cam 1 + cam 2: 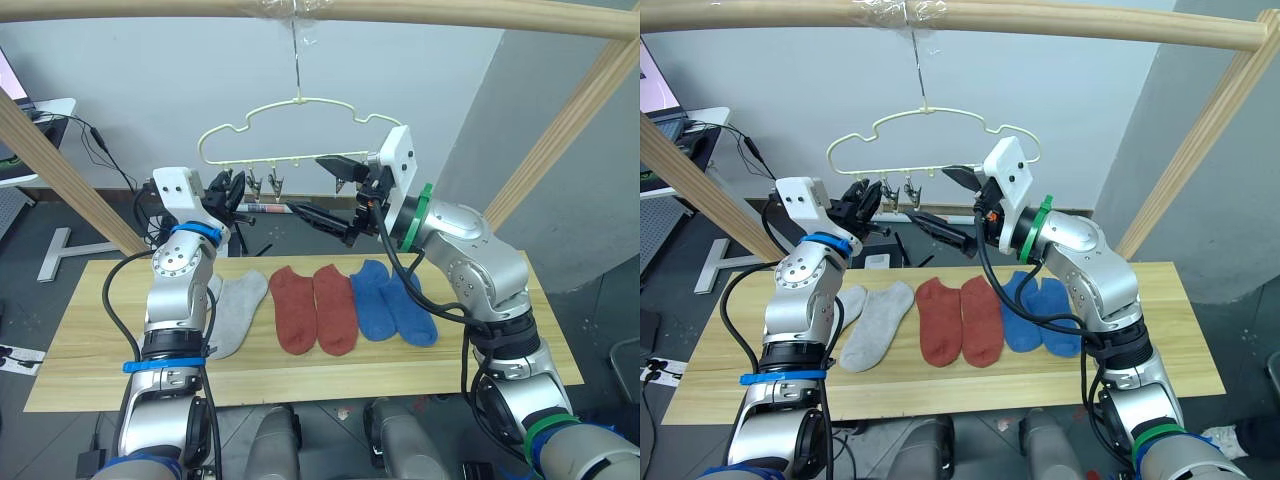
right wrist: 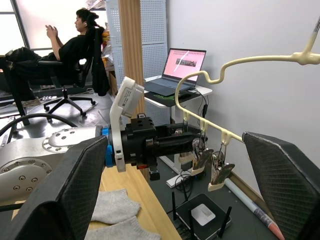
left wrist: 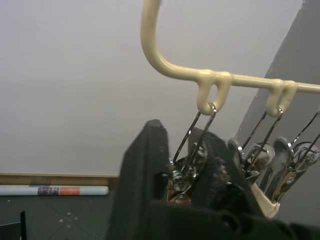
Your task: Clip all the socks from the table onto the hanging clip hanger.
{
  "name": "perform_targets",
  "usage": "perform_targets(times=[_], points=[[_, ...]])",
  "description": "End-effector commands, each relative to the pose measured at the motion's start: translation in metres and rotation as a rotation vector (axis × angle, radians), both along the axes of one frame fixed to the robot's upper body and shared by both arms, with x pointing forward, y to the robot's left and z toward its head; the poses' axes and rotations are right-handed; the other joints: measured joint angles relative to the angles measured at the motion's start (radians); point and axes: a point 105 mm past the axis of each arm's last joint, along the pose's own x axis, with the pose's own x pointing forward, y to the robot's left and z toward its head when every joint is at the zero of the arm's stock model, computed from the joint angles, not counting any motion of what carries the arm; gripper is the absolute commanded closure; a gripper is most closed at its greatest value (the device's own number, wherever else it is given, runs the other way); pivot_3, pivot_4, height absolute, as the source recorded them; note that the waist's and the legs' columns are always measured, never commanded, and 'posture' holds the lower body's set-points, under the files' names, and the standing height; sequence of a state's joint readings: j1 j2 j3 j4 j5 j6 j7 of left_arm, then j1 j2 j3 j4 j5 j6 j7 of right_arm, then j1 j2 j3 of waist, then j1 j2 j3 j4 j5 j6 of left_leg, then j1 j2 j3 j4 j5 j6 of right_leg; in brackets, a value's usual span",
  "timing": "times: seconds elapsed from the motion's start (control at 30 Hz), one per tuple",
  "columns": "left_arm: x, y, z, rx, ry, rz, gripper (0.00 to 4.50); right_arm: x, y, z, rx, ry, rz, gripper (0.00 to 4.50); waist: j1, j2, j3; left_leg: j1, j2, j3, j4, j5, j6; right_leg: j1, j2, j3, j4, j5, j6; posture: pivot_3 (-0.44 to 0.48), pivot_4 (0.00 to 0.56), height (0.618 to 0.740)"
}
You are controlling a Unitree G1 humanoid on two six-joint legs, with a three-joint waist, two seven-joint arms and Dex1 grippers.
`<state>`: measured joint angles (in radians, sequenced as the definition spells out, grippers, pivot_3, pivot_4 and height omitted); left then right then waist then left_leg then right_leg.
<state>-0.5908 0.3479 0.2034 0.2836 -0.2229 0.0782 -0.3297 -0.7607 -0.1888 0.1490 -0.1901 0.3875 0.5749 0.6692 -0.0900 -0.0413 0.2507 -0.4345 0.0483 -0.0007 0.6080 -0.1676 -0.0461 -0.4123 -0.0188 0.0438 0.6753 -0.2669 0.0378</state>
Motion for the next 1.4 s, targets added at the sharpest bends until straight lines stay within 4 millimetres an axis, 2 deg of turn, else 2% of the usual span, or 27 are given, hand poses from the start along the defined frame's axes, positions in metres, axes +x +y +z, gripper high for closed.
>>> perform_targets(times=[0.03, 0.2, 0.4, 0.47, 0.63, 0.87, 1.03, 1.4], points=[[-0.003, -0.001, 0.015, -0.017, -0.055, -0.006, 4.28, -0.003, -0.002, 0.011, 0.031, -0.033, 0.006, 0.0, 0.0, 0.0, 0.0, 0.0, 0.0, 0.0, 0.0, 0.0, 0.0, 0.0, 0.0, 0.0, 0.0, 0.0, 0.0, -0.169, 0.248, 0.74], [-0.003, 0.001, 0.016, -0.025, -0.053, -0.009, 4.28, -0.001, -0.003, 0.008, 0.033, -0.021, -0.003, 0.0, 0.0, 0.0, 0.0, 0.0, 0.0, 0.0, 0.0, 0.0, 0.0, 0.0, 0.0, 0.0, 0.0, 0.0, 0.0, -0.165, 0.247, 0.74], [-0.004, 0.0, 0.015, -0.024, -0.035, -0.034, 4.28, 0.004, -0.016, -0.016, -0.001, 0.031, -0.098, 0.0, 0.002, 0.0, 0.0, 0.0, 0.0, 0.0, 0.0, 0.0, 0.0, 0.0, 0.0, 0.0, 0.0, 0.0, 0.0, -0.161, 0.245, 0.74], [-0.005, -0.001, 0.014, -0.024, -0.029, -0.04, 4.28, 0.003, -0.017, -0.019, -0.003, 0.036, -0.111, 0.0, 0.001, 0.0, 0.0, 0.0, 0.0, 0.0, 0.0, 0.0, 0.0, 0.0, 0.0, 0.0, -0.001, 0.0, 0.0, -0.167, 0.244, 0.74], [-0.004, -0.004, 0.008, -0.004, -0.016, -0.022, 4.28, 0.0, -0.015, -0.003, 0.02, -0.006, -0.096, 0.0, -0.005, 0.0, 0.0, 0.0, 0.0, 0.001, 0.0, 0.0, 0.0, -0.001, 0.0, 0.001, 0.0, 0.0, 0.0, -0.18, 0.243, 0.74], [-0.003, -0.005, 0.008, -0.004, -0.025, -0.018, 4.28, 0.0, -0.013, 0.009, 0.037, -0.031, -0.074, 0.0, -0.015, 0.0, 0.0, -0.001, 0.0, 0.001, 0.0, 0.0, 0.0, -0.001, 0.0, 0.001, 0.0, 0.0, 0.001, -0.182, 0.241, 0.74], [-0.003, -0.005, 0.008, -0.004, -0.026, -0.012, 2.68, 0.001, -0.014, 0.009, 0.029, -0.035, -0.074, 0.0, -0.016, 0.0, 0.0, -0.001, 0.0, 0.001, 0.0, 0.0, 0.0, -0.001, 0.0, 0.0, 0.0, 0.0, 0.001, -0.179, 0.242, 0.74], [-0.008, -0.002, 0.011, -0.011, -0.047, 0.026, 2.68, 0.003, -0.014, 0.007, 0.023, -0.035, -0.073, 0.0, -0.018, 0.0, 0.0, -0.001, 0.0, 0.001, 0.0, 0.0, 0.0, -0.001, 0.0, 0.001, 0.0, 0.0, 0.001, -0.179, 0.242, 0.74]])
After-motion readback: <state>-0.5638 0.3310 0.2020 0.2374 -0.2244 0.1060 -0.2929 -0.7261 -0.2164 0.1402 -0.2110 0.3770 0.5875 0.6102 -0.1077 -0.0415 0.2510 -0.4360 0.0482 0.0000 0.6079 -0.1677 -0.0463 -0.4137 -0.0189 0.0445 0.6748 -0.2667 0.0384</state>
